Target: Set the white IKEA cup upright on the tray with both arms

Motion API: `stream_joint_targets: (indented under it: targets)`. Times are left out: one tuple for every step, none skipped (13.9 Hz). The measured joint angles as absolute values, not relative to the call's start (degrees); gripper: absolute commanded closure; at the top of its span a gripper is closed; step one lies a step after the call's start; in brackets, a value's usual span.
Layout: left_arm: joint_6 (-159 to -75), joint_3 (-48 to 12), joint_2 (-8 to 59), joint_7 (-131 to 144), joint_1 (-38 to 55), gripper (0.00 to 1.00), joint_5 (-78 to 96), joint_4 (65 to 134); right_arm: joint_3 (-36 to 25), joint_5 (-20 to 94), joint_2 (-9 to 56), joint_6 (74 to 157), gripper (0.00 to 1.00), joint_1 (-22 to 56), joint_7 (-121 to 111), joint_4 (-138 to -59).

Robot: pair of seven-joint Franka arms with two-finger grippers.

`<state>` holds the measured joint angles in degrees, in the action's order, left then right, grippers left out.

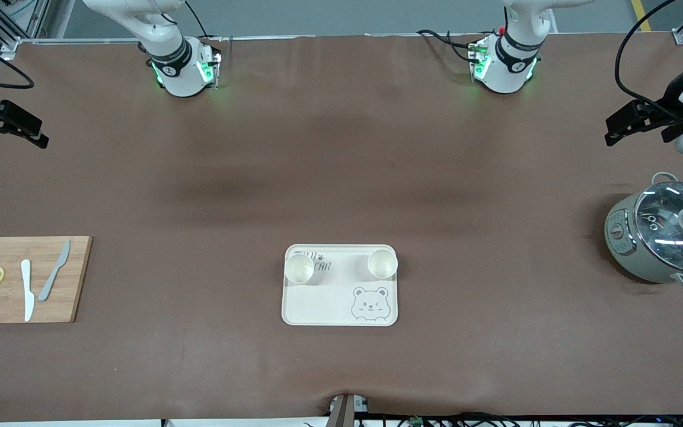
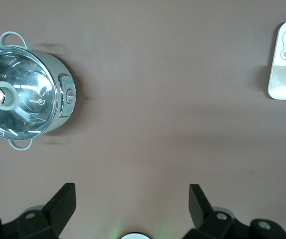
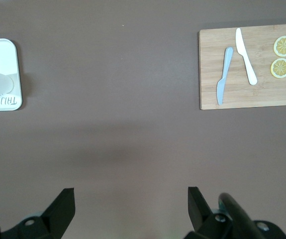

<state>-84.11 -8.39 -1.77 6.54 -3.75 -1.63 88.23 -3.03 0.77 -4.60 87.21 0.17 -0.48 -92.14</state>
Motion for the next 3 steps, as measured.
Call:
stream_joint_targets:
  targets:
    - [-84.04, -8.39, -1.76, 6.54, -3.75, 0.0, -1.63, 88.23, -3.03, 0.77, -4.6, 87.21, 0.0, 0.17, -0.48, -92.14]
    - [-83.97, -8.38, -1.74, 6.54, -3.75, 0.0, -1.63, 88.23, -3.03, 0.77, -4.6, 87.21, 0.0, 0.17, -0.48, -92.14]
    - [-83.9, -8.38, -1.66, 6.54, -3.75, 0.0, -1.63, 88.23, -3.03, 0.77, -4.6, 87.21, 0.0, 0.17, -0.48, -92.14]
